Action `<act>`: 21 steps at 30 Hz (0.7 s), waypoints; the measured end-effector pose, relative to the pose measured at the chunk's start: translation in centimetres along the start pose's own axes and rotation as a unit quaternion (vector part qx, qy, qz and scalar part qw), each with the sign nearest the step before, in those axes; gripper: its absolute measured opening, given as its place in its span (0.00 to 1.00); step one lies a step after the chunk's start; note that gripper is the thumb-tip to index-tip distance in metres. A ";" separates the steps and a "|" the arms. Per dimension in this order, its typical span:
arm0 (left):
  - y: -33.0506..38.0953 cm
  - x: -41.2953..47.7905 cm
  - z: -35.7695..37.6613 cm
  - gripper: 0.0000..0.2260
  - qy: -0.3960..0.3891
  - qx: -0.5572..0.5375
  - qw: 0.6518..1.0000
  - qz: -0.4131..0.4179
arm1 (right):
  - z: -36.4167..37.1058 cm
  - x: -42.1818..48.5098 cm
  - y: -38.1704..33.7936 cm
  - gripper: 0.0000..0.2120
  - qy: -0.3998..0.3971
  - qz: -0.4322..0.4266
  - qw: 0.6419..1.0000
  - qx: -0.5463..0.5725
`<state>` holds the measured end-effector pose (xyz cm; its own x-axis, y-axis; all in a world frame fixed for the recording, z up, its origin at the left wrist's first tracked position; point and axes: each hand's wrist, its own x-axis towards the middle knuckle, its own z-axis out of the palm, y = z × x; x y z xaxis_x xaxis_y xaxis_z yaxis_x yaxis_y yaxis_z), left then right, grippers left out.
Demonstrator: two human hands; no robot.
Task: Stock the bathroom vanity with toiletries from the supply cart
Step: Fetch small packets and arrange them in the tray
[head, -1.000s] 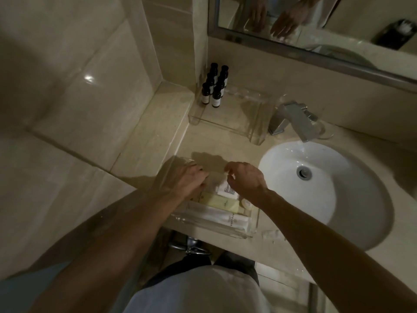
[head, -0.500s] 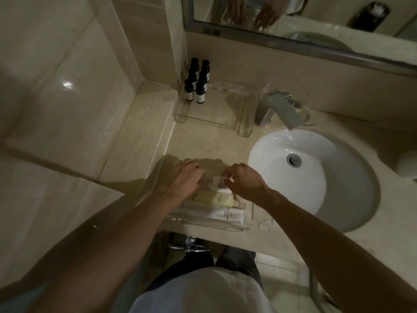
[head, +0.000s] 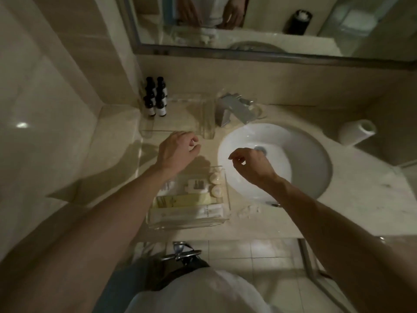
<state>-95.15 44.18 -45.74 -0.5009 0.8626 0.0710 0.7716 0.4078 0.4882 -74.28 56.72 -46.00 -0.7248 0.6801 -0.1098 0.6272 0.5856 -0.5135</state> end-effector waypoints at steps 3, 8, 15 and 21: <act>3.8 1.0 0.0 0.11 -0.010 0.004 0.999 0.048 | -2.9 -2.7 1.7 0.12 0.048 0.025 0.999 -0.005; 12.6 1.1 0.8 0.18 -0.023 0.018 0.988 0.152 | -7.8 -9.5 5.2 0.12 0.164 0.079 0.983 0.002; 27.1 -5.7 2.9 0.24 -0.072 0.016 0.964 0.257 | -12.7 -24.5 11.1 0.15 0.257 0.157 0.954 -0.011; 41.2 -17.0 5.1 0.27 -0.062 -0.031 0.924 0.377 | -15.5 -41.9 14.7 0.23 0.347 0.239 0.906 -0.032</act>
<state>-52.82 47.85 -31.20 0.2203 0.9238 0.3132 0.8574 -0.3365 0.3894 -30.31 43.69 -35.71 -0.0265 0.9633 0.2671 0.8536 0.1609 -0.4955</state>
